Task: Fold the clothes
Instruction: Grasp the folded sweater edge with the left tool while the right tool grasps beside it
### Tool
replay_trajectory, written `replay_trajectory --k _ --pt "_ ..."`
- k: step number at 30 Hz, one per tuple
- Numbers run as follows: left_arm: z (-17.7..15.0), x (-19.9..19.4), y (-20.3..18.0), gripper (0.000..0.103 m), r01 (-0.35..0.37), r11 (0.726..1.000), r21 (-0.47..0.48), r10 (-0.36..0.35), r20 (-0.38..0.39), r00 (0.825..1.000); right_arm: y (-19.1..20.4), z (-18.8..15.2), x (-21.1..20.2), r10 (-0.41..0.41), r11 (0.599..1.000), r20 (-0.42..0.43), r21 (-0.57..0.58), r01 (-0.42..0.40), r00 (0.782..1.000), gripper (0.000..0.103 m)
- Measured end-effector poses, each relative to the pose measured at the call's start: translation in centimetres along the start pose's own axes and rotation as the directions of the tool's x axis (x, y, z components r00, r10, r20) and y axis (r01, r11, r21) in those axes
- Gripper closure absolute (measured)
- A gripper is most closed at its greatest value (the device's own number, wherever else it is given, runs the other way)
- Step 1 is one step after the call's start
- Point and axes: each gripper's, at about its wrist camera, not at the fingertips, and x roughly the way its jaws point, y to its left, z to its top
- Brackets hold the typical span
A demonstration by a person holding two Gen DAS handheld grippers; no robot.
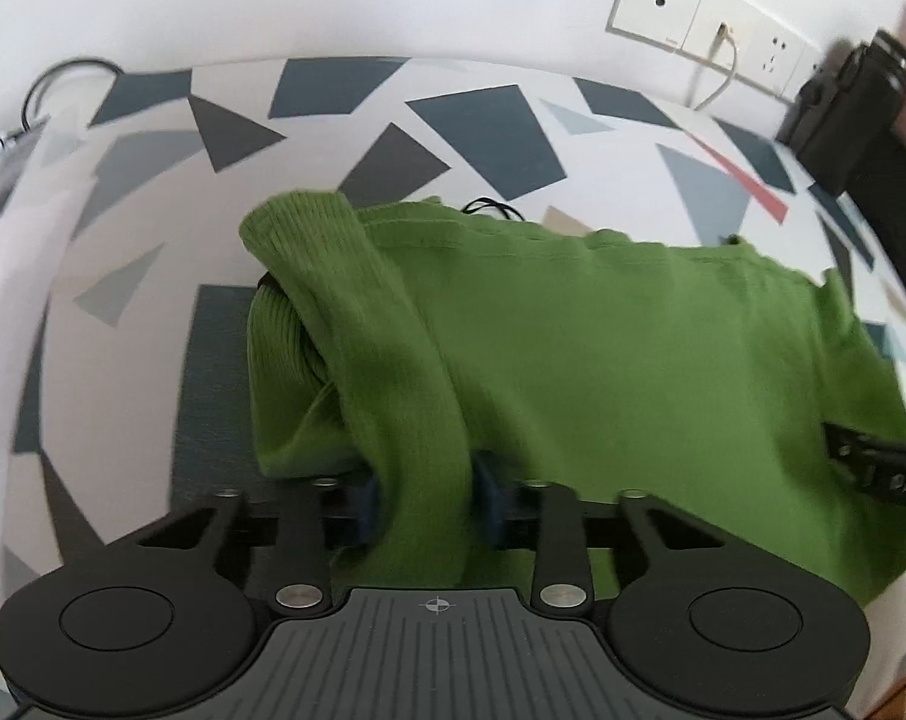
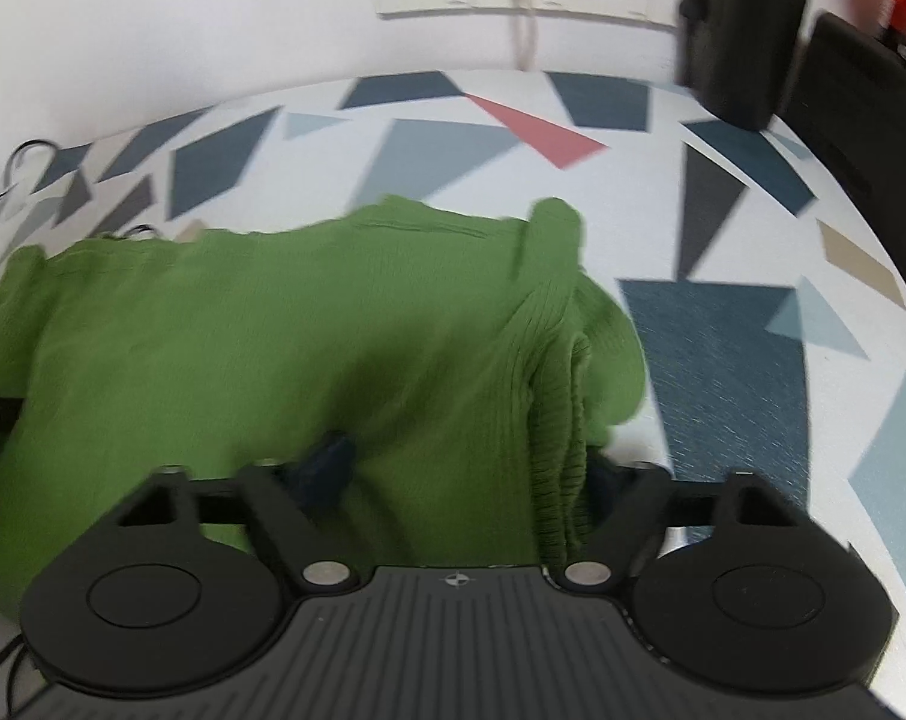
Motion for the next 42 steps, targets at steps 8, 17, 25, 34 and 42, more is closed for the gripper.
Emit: replay_trajectory --k 8,17,25,34,42 --pt "-0.3 0.3 -1.6 0.083 0.076 0.997 0.004 -0.075 -0.008 0.997 2.5 0.3 0.0 0.103 0.993 -0.012 -0.050 -0.103 0.995 0.071" --pt "-0.4 0.2 -0.9 0.083 0.103 0.994 -0.038 -0.103 -0.003 0.995 2.7 -0.1 -0.1 0.103 0.993 -0.001 -0.055 -0.103 0.995 0.070" --pt "-1.0 0.3 -1.5 0.084 0.185 0.980 -0.078 -0.188 -0.034 0.982 4.7 -0.4 -0.4 0.202 0.974 -0.051 -0.092 -0.206 0.978 0.073" --pt "-1.4 -0.3 -1.3 0.083 0.158 0.987 -0.009 -0.158 -0.045 0.986 6.7 -0.8 -0.7 0.233 0.959 -0.058 -0.151 -0.239 0.971 0.075" --pt "-2.5 -1.9 1.5 0.083 0.065 0.997 0.047 -0.062 -0.050 0.997 4.5 -1.4 -1.5 0.113 0.982 -0.037 -0.150 -0.117 0.993 0.075"
